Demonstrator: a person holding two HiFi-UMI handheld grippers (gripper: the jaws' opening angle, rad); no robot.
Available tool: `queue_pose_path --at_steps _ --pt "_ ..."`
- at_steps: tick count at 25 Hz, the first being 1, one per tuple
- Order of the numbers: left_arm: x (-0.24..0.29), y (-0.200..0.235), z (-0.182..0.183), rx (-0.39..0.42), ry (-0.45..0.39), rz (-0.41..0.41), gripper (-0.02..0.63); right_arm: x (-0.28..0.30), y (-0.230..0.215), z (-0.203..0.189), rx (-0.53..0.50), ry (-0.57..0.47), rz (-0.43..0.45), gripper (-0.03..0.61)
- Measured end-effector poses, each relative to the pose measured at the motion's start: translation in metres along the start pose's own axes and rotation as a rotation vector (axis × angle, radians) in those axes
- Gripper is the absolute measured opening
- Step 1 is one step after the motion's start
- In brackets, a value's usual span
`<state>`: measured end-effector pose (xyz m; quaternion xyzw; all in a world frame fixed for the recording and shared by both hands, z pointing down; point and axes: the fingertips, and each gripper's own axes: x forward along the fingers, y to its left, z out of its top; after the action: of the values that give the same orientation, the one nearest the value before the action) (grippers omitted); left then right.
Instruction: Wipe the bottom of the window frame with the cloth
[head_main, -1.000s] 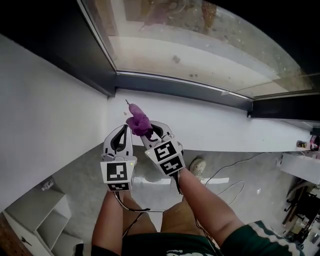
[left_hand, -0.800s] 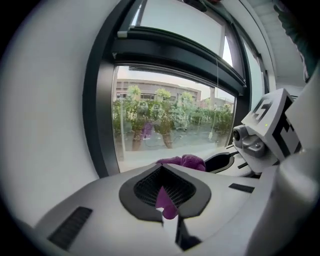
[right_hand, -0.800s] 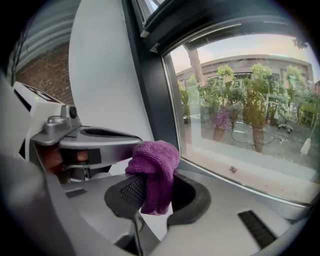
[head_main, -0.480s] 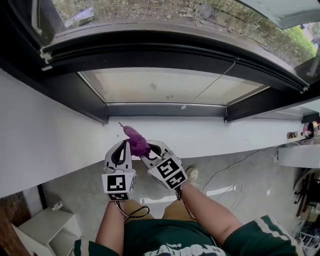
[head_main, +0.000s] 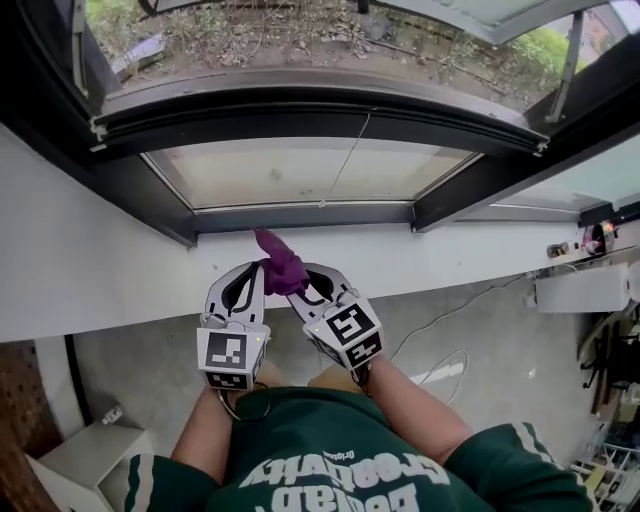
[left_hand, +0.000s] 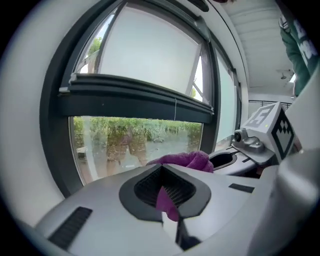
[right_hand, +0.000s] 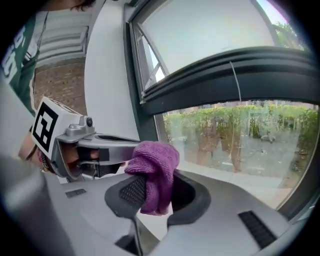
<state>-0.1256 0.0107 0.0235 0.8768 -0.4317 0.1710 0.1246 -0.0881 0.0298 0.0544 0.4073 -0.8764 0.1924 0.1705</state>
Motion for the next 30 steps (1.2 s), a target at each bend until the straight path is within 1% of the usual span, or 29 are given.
queue_pose_path --at_steps 6,9,12,17,22,24,30 --pt "-0.006 -0.036 0.053 0.088 -0.076 -0.085 0.009 -0.047 -0.009 0.048 -0.055 -0.1 -0.028 0.107" --pt "-0.008 -0.054 0.071 0.127 -0.105 -0.127 0.009 -0.069 -0.011 0.058 -0.068 -0.133 -0.054 0.107" --pt "-0.012 -0.066 0.086 0.142 -0.141 -0.157 0.009 -0.087 -0.013 0.062 -0.061 -0.162 -0.079 0.107" --pt "-0.016 -0.078 0.093 0.167 -0.154 -0.189 0.009 -0.109 -0.017 0.06 -0.033 -0.206 -0.126 0.107" --pt "-0.014 -0.087 0.092 0.179 -0.138 -0.211 0.009 -0.125 -0.023 0.06 -0.076 -0.223 -0.167 0.107" --pt "-0.012 -0.092 0.091 0.182 -0.136 -0.217 0.009 -0.133 -0.029 0.064 -0.078 -0.241 -0.183 0.107" --pt "-0.012 -0.113 0.099 0.213 -0.149 -0.25 0.009 -0.143 -0.034 0.066 -0.053 -0.263 -0.195 0.107"
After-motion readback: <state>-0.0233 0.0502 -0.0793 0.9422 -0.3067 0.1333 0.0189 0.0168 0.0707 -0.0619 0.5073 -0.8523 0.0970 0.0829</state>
